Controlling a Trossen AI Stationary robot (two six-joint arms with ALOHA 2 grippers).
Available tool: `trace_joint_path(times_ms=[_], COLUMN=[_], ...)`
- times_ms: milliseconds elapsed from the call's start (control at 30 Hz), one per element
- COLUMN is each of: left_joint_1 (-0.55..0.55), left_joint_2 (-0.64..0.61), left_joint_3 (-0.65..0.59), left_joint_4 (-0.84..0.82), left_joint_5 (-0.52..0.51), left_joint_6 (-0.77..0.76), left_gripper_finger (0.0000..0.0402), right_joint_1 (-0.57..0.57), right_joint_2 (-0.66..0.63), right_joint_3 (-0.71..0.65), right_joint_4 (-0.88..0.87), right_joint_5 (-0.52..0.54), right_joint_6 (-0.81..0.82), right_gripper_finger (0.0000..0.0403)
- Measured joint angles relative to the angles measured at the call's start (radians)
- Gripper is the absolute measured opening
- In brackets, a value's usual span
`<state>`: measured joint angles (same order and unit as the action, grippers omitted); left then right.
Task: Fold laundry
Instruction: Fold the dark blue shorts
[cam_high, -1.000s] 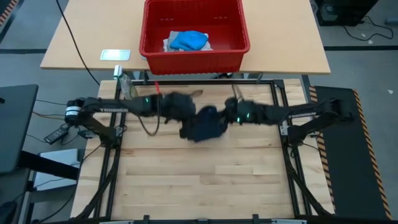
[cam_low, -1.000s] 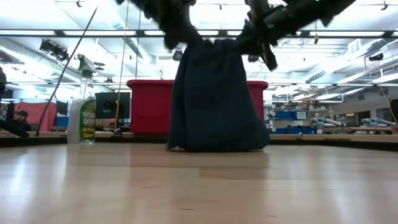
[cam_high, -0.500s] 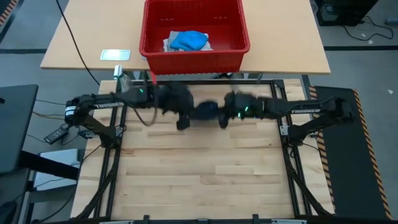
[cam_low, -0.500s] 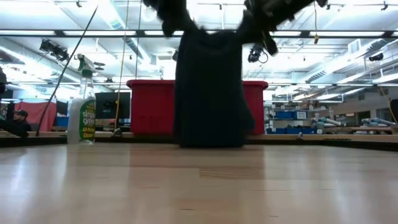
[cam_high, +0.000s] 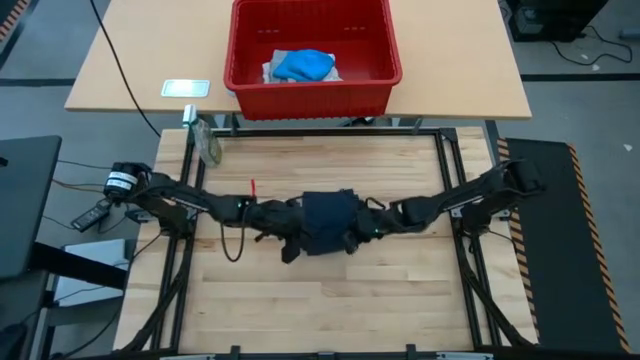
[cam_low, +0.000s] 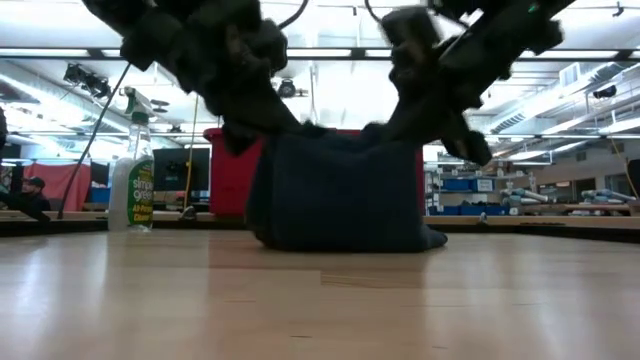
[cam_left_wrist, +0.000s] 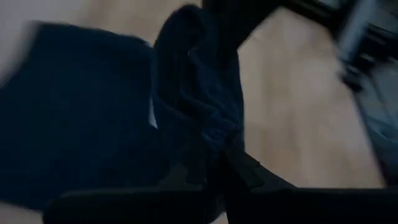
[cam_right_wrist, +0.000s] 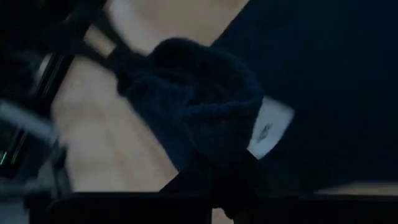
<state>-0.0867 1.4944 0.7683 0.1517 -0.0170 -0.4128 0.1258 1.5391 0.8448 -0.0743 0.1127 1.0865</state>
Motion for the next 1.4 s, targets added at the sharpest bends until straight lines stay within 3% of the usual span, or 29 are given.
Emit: trace_joint_path(times_ms=[167, 367, 533, 700, 833, 1133, 1400], left_joint_1=[0.122, 0.283, 0.36, 0.369, 0.371, 0.391, 0.362], left_joint_2=[0.003, 0.055, 0.158, 0.244, 0.279, 0.244, 0.169], left_joint_3=[0.008, 0.011, 0.01, 0.034, 0.063, 0.065, 0.071], left_joint_4=[0.005, 0.022, 0.123, 0.226, 0.231, 0.187, 0.226], left_joint_5=[-0.091, -0.075, 0.004, 0.007, 0.005, 0.015, 0.08], left_joint_6=[-0.005, 0.002, 0.002, -0.016, -0.025, -0.131, -0.016], left_gripper_finger=[0.0021, 0.0021, 0.0021, 0.0027, 0.0058, 0.0159, 0.0182], right_joint_1=[-0.113, -0.24, -0.308, -0.327, -0.326, -0.327, -0.315], right_joint_2=[0.015, 0.082, 0.169, 0.193, 0.177, 0.162, 0.067], right_joint_3=[0.0, 0.003, 0.002, 0.001, 0.001, -0.002, -0.002], right_joint_4=[-0.012, 0.003, 0.037, 0.019, -0.041, -0.086, -0.07], right_joint_5=[0.016, -0.02, -0.086, -0.057, 0.013, 0.035, 0.255], right_joint_6=[0.013, -0.039, -0.041, -0.029, 0.066, 0.062, -0.136], right_gripper_finger=[0.0033, 0.0035, 0.0037, 0.0037, 0.0049, 0.0137, 0.0196])
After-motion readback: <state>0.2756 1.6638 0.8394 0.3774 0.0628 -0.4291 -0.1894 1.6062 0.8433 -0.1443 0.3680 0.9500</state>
